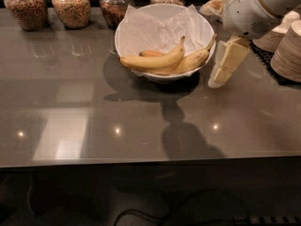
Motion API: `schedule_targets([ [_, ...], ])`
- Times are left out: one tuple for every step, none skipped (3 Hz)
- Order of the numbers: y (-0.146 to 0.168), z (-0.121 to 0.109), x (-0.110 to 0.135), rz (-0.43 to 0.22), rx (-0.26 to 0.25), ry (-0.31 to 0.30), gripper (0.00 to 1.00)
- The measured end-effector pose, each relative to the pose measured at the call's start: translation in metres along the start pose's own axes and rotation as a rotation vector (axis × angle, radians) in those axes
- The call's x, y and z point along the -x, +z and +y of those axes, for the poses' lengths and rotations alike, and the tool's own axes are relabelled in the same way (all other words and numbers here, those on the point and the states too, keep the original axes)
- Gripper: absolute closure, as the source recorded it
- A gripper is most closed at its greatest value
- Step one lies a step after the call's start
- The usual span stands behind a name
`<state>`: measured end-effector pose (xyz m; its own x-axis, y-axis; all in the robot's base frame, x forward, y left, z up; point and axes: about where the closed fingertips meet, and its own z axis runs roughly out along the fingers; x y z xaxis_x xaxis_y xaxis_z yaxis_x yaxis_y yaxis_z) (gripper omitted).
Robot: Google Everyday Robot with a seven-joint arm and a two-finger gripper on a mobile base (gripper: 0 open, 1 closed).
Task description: Pick banana from white bowl
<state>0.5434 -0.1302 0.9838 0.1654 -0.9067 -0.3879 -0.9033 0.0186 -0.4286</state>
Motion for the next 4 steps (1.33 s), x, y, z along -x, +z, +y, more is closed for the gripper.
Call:
schedule_targets([
  [0.02,-0.021,0.032,-0.096,0.0,-0.105,0.0],
  [0.02,-0.021,0.032,-0.096,0.0,-0.105,0.0],
  [0.024,-0.025,0.031,-0.085,-0.021,-0.154,0.0],
  [0.044,-0.036,0.04,-0.109,-0.031,-0.243,0.06],
])
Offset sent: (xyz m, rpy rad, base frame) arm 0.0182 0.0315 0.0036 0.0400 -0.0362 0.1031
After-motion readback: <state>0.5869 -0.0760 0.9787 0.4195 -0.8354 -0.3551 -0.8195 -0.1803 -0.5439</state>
